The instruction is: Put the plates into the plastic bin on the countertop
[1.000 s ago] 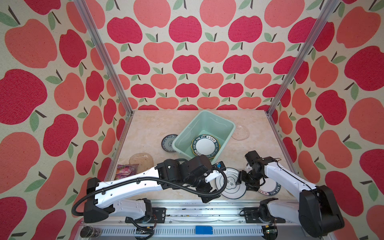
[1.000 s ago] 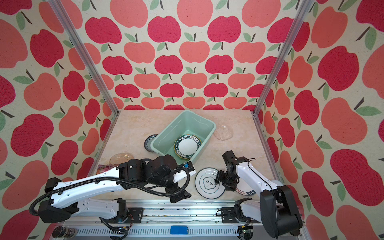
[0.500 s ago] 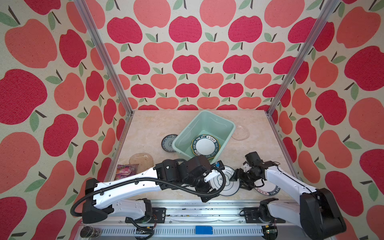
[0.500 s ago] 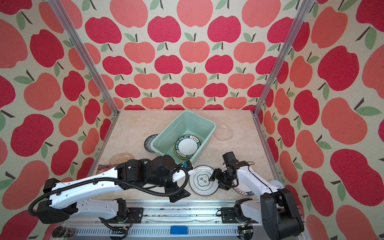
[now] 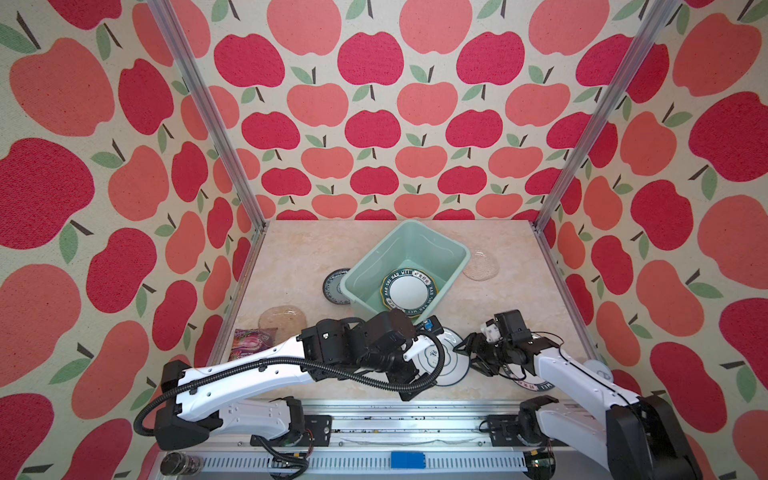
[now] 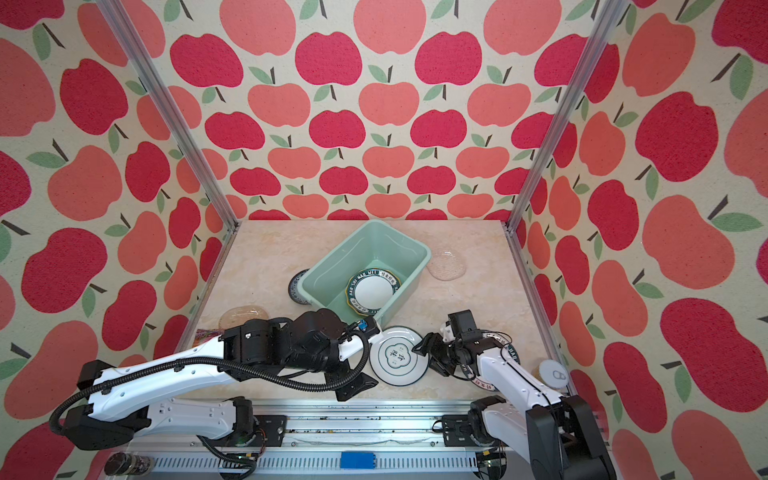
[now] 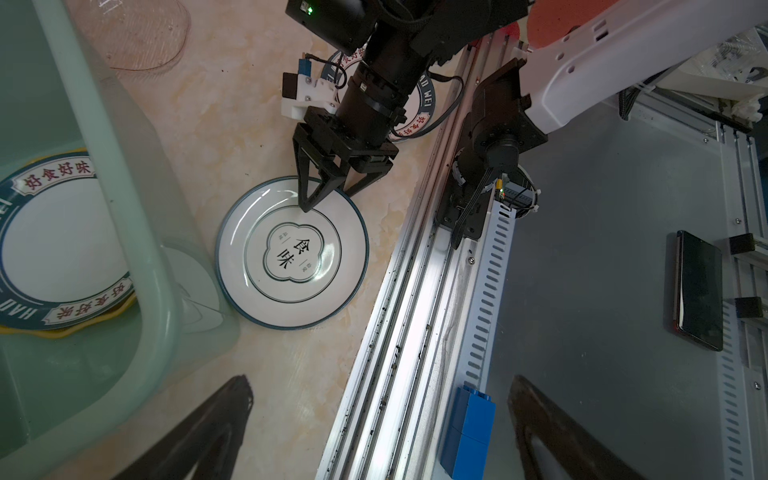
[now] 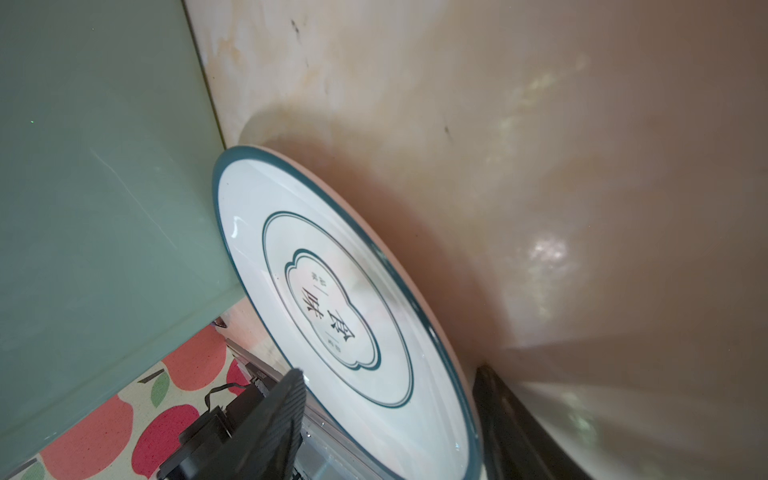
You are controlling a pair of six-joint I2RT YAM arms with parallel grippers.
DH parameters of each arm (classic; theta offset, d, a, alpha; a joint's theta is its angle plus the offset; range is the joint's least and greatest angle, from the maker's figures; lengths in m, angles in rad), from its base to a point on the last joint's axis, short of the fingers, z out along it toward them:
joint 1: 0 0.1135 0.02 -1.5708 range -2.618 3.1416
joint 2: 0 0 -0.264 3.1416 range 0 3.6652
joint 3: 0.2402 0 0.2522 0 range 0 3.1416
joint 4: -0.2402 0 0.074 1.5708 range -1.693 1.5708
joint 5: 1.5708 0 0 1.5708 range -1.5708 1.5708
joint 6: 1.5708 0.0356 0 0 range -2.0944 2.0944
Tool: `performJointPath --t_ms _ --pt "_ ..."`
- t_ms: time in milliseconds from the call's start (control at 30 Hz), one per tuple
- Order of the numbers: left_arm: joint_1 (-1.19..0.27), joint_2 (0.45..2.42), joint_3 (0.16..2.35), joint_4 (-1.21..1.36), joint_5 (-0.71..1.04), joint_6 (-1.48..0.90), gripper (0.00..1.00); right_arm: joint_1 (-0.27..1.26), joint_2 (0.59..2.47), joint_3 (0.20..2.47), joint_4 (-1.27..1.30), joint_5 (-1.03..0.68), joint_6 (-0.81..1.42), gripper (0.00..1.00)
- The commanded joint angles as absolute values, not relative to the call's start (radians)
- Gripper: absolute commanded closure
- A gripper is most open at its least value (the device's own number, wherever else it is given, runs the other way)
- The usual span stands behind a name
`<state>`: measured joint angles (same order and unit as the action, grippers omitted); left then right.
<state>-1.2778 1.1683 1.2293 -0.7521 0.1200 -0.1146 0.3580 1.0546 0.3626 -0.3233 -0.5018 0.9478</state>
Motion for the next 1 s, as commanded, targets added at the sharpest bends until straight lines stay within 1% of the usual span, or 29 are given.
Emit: performJointPath --t_ms 0,267,367,633,833,967 --pt "-1.276 1.144 1.217 -0.781 0.098 -0.117 0.01 0.360 0.987 0.346 -0.298 -0.483 0.974 0.35" --pt "-1.275 1.135 1.204 -0.779 0.091 -0.122 0.01 0.360 0.795 0.346 -0.314 -0.500 1.004 0.41" --pt "-1.276 1.139 1.206 -0.778 0.087 -0.124 0.01 0.360 0.766 0.347 -0.313 -0.516 1.008 0.42" --pt "-1.275 1.158 1.212 -0.773 0.086 -0.123 0.01 0.369 0.815 0.363 -0.291 -0.555 0.988 0.46" --pt "-1.274 1.163 1.212 -0.771 0.081 -0.124 0.01 0.393 0.873 0.377 -0.249 -0.542 0.989 0.51" --pt "-1.272 1.159 1.206 -0.770 0.074 -0.127 0.00 0.421 0.925 0.386 -0.226 -0.526 0.989 0.52"
